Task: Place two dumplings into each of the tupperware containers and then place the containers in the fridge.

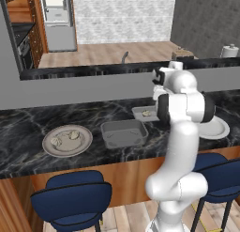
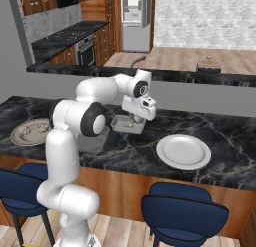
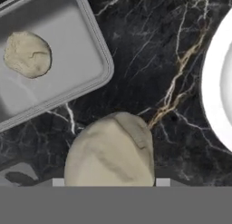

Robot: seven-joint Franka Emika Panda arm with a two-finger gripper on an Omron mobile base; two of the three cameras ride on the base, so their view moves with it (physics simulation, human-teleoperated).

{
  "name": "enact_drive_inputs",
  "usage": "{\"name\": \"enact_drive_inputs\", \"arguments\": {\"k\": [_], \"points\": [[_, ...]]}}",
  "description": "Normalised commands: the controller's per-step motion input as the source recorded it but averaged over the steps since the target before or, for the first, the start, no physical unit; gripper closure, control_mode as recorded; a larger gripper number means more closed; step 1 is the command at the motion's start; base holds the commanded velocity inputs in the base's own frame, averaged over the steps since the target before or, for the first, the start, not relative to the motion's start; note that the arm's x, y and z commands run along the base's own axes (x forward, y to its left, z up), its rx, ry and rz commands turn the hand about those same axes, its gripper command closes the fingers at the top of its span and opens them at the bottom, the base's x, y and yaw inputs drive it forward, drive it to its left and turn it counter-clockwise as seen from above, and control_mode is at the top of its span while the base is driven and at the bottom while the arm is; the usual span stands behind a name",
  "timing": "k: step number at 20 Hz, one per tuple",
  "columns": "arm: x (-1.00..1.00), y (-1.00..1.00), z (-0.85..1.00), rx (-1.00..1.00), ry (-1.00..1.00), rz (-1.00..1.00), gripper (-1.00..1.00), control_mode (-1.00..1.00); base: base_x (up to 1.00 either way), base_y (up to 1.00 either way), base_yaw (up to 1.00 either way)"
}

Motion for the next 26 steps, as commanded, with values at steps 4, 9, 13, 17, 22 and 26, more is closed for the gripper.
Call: {"name": "enact_drive_inputs", "arguments": {"k": [4, 9, 13, 17, 22, 26], "points": [[0.59, 0.23, -0.11, 0.06, 0.0, 0.0, 1.0, -1.0, 0.0, 0.0, 0.0], [0.51, 0.18, -0.26, 0.0, 0.0, 0.0, 1.0, -1.0, 0.0, 0.0, 0.0], [0.45, 0.13, -0.32, 0.0, 0.0, 0.0, 1.0, -1.0, 0.0, 0.0, 0.0], [0.42, 0.0, -0.38, 0.0, 0.0, 0.0, 1.0, -1.0, 0.0, 0.0, 0.0], [0.41, 0.0, -0.39, 0.0, 0.0, 0.0, 1.0, -1.0, 0.0, 0.0, 0.0], [0.4, 0.0, -0.35, 0.0, 0.0, 0.0, 1.0, -1.0, 0.0, 0.0, 0.0]]}}
